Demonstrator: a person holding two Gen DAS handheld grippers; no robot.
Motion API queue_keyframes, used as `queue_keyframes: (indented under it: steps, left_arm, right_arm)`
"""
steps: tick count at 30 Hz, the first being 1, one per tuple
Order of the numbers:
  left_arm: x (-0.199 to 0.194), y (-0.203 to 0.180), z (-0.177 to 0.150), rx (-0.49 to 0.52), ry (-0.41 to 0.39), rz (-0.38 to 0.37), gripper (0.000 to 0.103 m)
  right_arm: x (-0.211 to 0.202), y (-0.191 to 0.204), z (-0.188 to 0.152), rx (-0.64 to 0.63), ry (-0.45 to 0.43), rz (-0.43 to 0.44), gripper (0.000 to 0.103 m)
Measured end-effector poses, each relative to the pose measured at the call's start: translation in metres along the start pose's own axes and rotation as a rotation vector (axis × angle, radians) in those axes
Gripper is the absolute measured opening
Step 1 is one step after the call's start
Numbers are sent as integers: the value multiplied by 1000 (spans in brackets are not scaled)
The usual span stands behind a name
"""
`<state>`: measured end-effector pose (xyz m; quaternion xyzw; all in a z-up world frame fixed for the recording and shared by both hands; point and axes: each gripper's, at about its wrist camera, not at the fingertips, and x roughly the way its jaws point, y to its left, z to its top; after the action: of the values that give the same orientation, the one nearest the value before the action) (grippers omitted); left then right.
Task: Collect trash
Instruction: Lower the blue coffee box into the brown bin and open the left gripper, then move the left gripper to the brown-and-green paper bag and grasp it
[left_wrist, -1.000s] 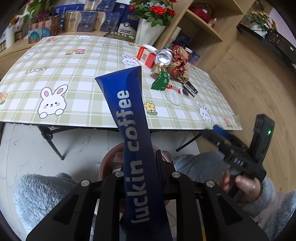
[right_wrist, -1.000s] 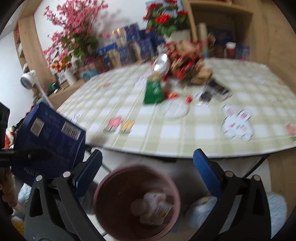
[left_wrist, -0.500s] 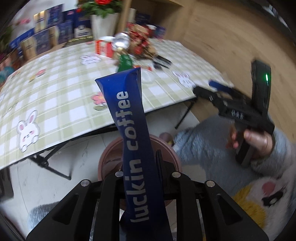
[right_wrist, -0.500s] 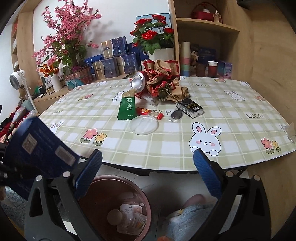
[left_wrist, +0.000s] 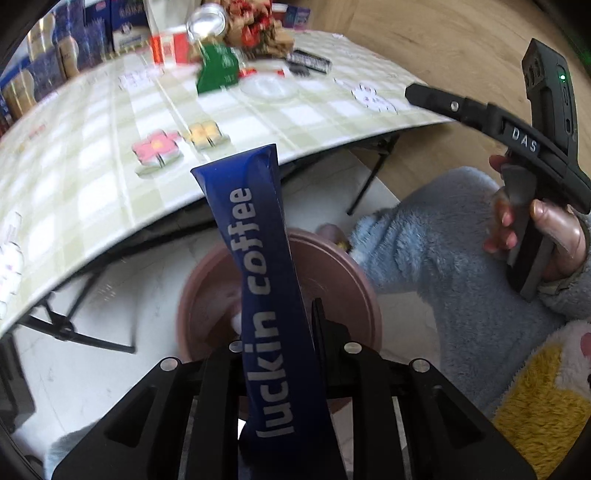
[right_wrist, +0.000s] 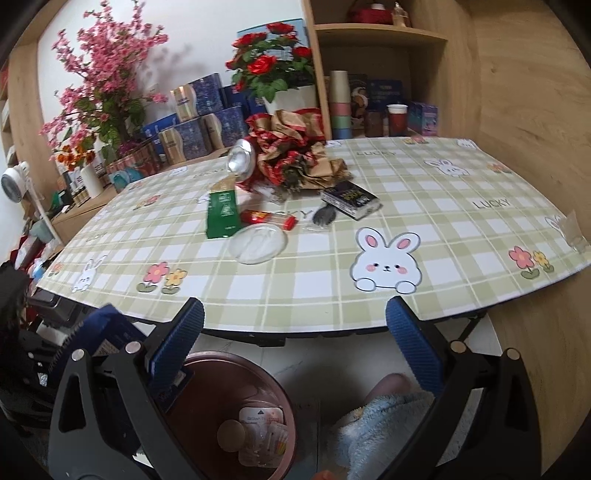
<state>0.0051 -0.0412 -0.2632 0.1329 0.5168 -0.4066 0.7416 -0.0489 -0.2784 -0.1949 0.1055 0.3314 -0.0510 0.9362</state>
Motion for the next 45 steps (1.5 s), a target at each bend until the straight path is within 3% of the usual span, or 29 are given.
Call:
queue_keyframes:
  steps: [5, 11, 12, 16, 25, 37, 45]
  left_arm:
    - [13, 0, 0, 9, 17, -29, 18]
    - [23, 14, -2, -61, 32, -23, 18]
    - [22, 18, -2, -76, 21, -19, 22]
    - [14, 27, -1, -123, -23, -26, 57]
    - [-25, 37, -1, -215, -239, 77, 87]
    - [-57, 90, -19, -527, -408, 218, 95]
    - [-70, 109, -31, -654, -487, 240, 97]
  right_arm:
    - [5, -1, -2, 9, 18, -15, 97]
    - [8, 5, -4, -21, 24, -14, 97]
    - [8, 6, -4, -24, 24, -15, 97]
    - [8, 7, -5, -28, 27, -15, 97]
    - [11, 10, -7, -42, 42, -18, 97]
    - [12, 12, -7, -54, 45, -19, 97]
    - [15, 12, -8, -51, 59, -14, 97]
